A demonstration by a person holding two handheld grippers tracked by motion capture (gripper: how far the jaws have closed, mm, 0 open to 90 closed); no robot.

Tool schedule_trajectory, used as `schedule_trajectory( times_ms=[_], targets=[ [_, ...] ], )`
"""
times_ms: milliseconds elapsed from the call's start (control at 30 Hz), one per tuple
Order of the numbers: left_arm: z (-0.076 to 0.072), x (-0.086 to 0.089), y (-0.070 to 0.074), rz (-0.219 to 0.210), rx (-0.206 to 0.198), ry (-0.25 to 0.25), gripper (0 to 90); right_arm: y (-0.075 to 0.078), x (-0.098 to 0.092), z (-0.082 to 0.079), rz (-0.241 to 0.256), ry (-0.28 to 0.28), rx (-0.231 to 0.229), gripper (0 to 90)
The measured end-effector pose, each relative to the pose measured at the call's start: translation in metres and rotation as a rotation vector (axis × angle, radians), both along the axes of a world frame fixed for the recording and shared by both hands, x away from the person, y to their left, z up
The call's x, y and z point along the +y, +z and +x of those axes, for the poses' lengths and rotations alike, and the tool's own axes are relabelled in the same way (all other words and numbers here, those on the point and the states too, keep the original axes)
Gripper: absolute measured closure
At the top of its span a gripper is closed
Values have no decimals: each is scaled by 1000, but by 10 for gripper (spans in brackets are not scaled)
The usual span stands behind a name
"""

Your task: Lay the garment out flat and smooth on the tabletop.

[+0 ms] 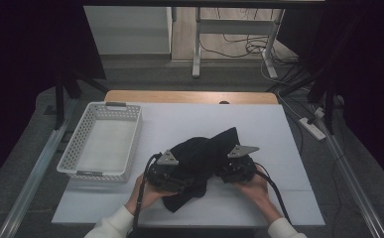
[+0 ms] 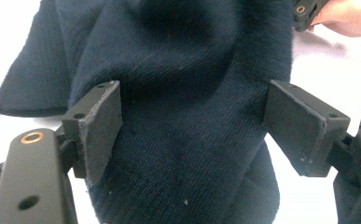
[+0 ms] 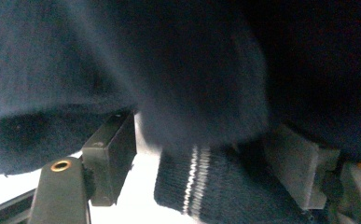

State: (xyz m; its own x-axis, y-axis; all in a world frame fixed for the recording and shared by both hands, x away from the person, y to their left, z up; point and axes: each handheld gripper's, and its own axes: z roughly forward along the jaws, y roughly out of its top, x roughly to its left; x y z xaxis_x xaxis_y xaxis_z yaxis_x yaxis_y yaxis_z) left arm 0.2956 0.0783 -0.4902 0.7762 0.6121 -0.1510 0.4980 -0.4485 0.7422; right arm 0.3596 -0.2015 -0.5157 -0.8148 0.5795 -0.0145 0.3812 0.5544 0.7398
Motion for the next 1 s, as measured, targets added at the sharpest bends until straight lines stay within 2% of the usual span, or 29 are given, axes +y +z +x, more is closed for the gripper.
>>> schedule_trajectory(
  times_ms=[67, 133, 167, 200, 267, 367, 433, 567, 700, 933, 1000],
  targets=[
    [-1, -3, -2, 28, -16, 2, 249, -1, 2, -1, -14, -6, -1, 295],
    [0, -5, -5, 29, -16, 22, 318, -2, 3, -2, -33, -21, -16, 352],
    [0, -5, -6, 31, -16, 28, 393, -4, 2, -2, -57, -29, -28, 424],
    [1, -5, -7, 29, -14, 31, 424, -4, 2, -2, -64, -34, -34, 450],
    [4, -4, -9, 13, 3, 12, 542, -5, 0, -2, -62, -33, -31, 562],
    [5, -5, -10, 2, 14, -4, 715, -4, 0, -4, -88, -29, -53, 654],
    [6, -4, -9, 0, 12, -17, 797, -2, 0, -5, -95, -22, -62, 689],
    [7, 1, -7, -17, 18, -26, 838, 3, -3, -8, -97, 4, -80, 727],
    [8, 10, 1, -38, 0, -15, 845, 17, -10, -14, -53, 36, -89, 738],
    [13, 35, 18, -94, -33, 46, 851, 41, -23, -34, -10, 73, -127, 743],
    [14, 41, 24, -110, -49, 65, 853, 48, -27, -39, 26, 82, -128, 745]
  ],
)
